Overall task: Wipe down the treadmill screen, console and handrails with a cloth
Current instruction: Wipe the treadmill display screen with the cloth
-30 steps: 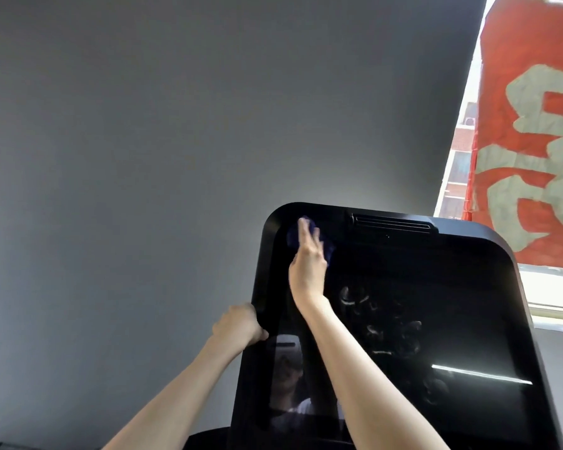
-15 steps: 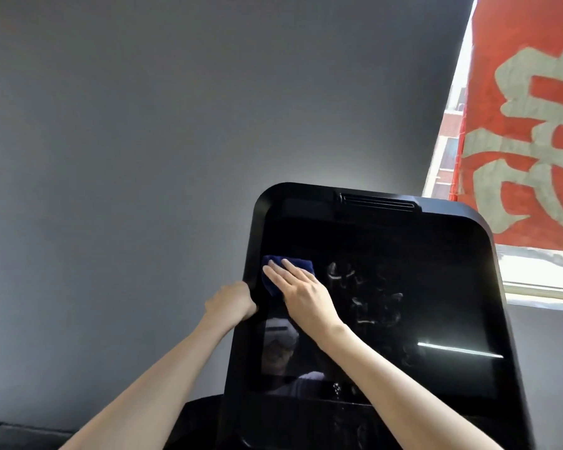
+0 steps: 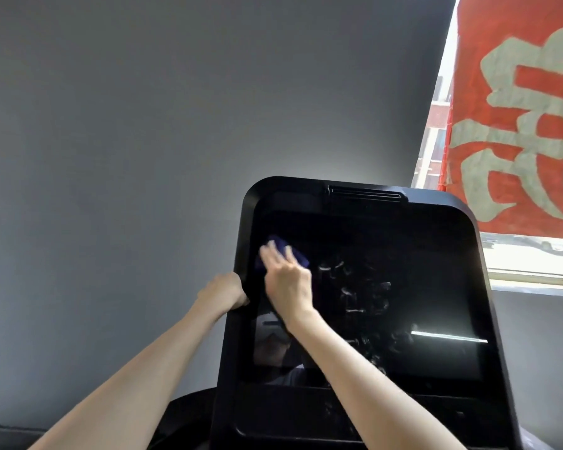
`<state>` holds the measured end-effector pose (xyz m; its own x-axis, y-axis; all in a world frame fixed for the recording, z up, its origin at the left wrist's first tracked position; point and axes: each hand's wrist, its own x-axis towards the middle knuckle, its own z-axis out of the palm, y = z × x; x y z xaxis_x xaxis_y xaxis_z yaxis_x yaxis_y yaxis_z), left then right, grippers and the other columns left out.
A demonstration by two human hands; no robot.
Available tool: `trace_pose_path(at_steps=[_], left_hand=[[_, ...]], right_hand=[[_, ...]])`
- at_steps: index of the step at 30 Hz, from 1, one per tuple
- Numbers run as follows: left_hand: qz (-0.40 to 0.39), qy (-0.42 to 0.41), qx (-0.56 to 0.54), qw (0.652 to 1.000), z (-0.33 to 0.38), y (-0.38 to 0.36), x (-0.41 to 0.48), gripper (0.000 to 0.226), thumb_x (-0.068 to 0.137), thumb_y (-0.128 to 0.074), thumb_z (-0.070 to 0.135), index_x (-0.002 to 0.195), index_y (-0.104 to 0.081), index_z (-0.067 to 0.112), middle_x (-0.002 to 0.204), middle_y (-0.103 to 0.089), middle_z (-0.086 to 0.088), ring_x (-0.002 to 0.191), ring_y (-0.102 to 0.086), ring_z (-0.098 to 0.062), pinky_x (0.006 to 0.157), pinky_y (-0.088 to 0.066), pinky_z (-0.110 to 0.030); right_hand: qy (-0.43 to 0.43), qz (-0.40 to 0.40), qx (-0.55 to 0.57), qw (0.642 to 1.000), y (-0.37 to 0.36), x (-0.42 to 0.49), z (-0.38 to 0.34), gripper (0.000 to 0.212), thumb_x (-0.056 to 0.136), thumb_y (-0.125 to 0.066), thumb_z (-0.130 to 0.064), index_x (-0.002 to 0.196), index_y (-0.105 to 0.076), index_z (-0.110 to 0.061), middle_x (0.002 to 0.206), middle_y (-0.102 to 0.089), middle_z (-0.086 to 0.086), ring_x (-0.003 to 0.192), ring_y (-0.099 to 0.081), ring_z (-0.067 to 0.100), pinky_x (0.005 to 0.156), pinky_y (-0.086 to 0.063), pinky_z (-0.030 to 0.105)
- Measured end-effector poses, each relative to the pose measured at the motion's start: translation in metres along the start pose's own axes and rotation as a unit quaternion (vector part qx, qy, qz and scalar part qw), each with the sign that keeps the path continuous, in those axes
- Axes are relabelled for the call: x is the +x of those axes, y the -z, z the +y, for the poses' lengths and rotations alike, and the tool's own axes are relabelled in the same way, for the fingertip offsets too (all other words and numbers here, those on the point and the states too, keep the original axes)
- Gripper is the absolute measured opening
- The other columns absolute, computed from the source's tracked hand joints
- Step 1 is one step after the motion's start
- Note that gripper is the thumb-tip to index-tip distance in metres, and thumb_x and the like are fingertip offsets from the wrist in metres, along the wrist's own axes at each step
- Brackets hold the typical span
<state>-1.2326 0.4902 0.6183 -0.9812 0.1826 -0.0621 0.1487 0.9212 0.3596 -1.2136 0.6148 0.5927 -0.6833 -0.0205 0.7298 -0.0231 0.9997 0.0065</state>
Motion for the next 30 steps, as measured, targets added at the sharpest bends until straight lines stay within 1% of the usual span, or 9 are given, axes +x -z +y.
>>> trace_pose_path(at_steps=[2, 5, 10, 13, 16, 19, 22, 27, 30], left_hand=[[0.003, 0.007, 0.003, 1.000, -0.001, 0.000, -0.003, 0.033, 0.084, -0.061, 0.030, 0.112, -0.059, 0.011, 0.111, -0.063, -0.009, 0.103, -0.061, -0.028, 0.090, -0.050, -0.036], [0.004, 0.015, -0.010, 1.000, -0.004, 0.001, -0.003, 0.034, 0.085, -0.062, 0.035, 0.113, -0.058, 0.015, 0.112, -0.062, -0.006, 0.105, -0.061, -0.026, 0.093, -0.049, -0.037], [0.014, 0.009, -0.018, 1.000, -0.008, -0.003, -0.001, 0.031, 0.089, -0.058, 0.037, 0.110, -0.057, 0.014, 0.105, -0.060, -0.002, 0.101, -0.060, -0.023, 0.085, -0.047, -0.033], [0.017, 0.002, -0.012, 1.000, -0.009, -0.003, 0.000, 0.032, 0.090, -0.058, 0.038, 0.111, -0.057, 0.014, 0.106, -0.060, -0.002, 0.102, -0.059, -0.023, 0.083, -0.045, -0.031], [0.009, -0.006, -0.018, 1.000, -0.008, -0.002, 0.004, 0.030, 0.090, -0.059, 0.035, 0.105, -0.056, 0.009, 0.093, -0.055, -0.002, 0.094, -0.058, -0.023, 0.080, -0.046, -0.030], [0.003, -0.011, -0.018, 1.000, -0.006, -0.001, 0.005, 0.029, 0.090, -0.061, 0.031, 0.076, -0.048, 0.010, 0.073, -0.047, 0.001, 0.083, -0.053, -0.020, 0.072, -0.044, -0.026], [-0.006, -0.013, -0.016, 1.000, -0.006, 0.000, 0.008, 0.025, 0.090, -0.061, 0.031, 0.081, -0.051, 0.009, 0.075, -0.050, 0.000, 0.083, -0.055, -0.020, 0.076, -0.047, -0.028], [0.007, -0.003, 0.015, 1.000, -0.005, -0.001, 0.004, 0.028, 0.087, -0.060, 0.031, 0.107, -0.059, 0.012, 0.109, -0.062, -0.008, 0.100, -0.061, -0.027, 0.084, -0.049, -0.034], [0.012, 0.000, 0.029, 0.999, -0.005, -0.002, 0.003, 0.026, 0.088, -0.058, 0.033, 0.106, -0.058, 0.014, 0.109, -0.062, -0.006, 0.099, -0.061, -0.026, 0.082, -0.046, -0.033]], right_hand=[[0.066, -0.029, -0.012, 0.997, 0.000, -0.015, -0.004, 0.056, 0.062, -0.079, -0.021, 0.116, -0.066, -0.023, 0.118, -0.066, -0.008, 0.100, -0.067, 0.015, 0.046, -0.051, 0.020], [0.094, -0.005, 0.003, 0.996, 0.009, -0.006, 0.032, 0.049, 0.066, -0.071, -0.016, 0.114, -0.067, -0.025, 0.119, -0.066, -0.009, 0.101, -0.066, 0.015, 0.053, -0.056, 0.026], [-0.069, 0.059, -0.061, 0.994, 0.031, 0.018, 0.113, 0.047, 0.081, -0.066, -0.022, 0.126, -0.055, -0.015, 0.125, -0.054, 0.006, 0.102, -0.053, 0.033, 0.073, -0.045, 0.042], [-0.224, 0.099, 0.016, 0.969, 0.037, 0.022, 0.151, 0.036, 0.093, -0.053, -0.026, 0.128, -0.048, -0.019, 0.123, -0.039, 0.007, 0.109, -0.039, 0.032, 0.081, -0.038, 0.044], [-0.261, 0.110, 0.010, 0.959, 0.036, 0.028, 0.153, 0.039, 0.095, -0.051, -0.024, 0.133, -0.045, -0.015, 0.124, -0.036, 0.010, 0.112, -0.033, 0.031, 0.088, -0.038, 0.048], [-0.284, 0.116, 0.022, 0.951, 0.034, 0.029, 0.127, 0.038, 0.091, -0.054, -0.022, 0.128, -0.051, -0.015, 0.123, -0.041, 0.010, 0.110, -0.036, 0.033, 0.087, -0.039, 0.047], [-0.164, 0.126, 0.038, 0.978, 0.015, 0.008, 0.079, 0.039, 0.080, -0.062, -0.020, 0.119, -0.061, -0.014, 0.111, -0.051, 0.009, 0.099, -0.046, 0.033, 0.087, -0.041, 0.042], [0.069, 0.062, 0.058, 0.994, -0.024, -0.042, 0.001, 0.053, 0.075, -0.063, -0.029, 0.126, -0.057, -0.015, 0.114, -0.052, 0.000, 0.095, -0.046, 0.021, 0.078, -0.048, 0.035], [0.141, 0.069, 0.005, 0.988, -0.024, -0.038, 0.015, 0.049, 0.082, -0.054, -0.030, 0.128, -0.056, -0.016, 0.122, -0.055, 0.000, 0.115, -0.050, 0.022, 0.101, -0.039, 0.040]])
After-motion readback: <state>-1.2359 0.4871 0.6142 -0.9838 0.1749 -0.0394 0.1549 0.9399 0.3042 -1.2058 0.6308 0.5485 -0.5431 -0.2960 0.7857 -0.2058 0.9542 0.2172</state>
